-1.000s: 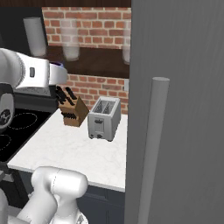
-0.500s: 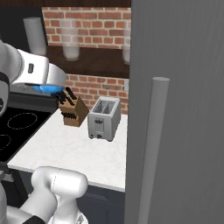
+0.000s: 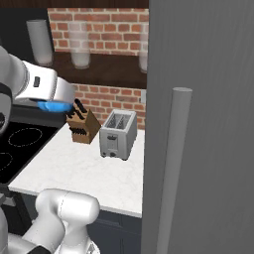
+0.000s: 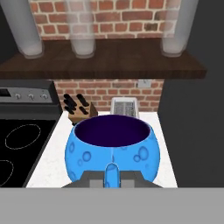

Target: Gather all objects into one cabinet and sort the glasses and bowls to opposite sides.

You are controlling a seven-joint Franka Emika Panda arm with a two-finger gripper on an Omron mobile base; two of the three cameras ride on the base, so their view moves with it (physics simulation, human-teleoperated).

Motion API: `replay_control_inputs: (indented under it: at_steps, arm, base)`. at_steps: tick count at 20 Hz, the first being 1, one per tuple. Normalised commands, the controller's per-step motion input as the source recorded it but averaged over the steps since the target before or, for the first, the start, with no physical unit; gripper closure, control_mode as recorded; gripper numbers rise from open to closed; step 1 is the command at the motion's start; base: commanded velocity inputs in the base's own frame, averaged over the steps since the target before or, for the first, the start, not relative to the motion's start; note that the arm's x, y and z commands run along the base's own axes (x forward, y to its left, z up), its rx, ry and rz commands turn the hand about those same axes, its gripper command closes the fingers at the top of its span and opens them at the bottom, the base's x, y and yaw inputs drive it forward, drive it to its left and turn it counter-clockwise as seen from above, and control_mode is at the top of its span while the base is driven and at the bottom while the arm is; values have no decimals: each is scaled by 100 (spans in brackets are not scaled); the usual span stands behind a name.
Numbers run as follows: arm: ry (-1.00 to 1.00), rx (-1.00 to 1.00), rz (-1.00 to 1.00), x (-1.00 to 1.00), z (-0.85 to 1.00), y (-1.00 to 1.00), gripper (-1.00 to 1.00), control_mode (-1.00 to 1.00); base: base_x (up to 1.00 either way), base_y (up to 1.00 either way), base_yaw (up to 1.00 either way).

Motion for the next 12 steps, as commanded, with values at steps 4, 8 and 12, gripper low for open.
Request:
replay_control_inputs:
  at_steps: [4, 8, 12]
  arm:
    - [0, 0, 0, 0, -11, 4, 100, -100]
    - [0, 0, 0, 0, -8, 3, 100, -100]
    - [0, 0, 0, 0, -6, 2, 100, -100]
  base:
    - [0, 0, 0]
    - [0, 0, 0]
    - [0, 0, 0]
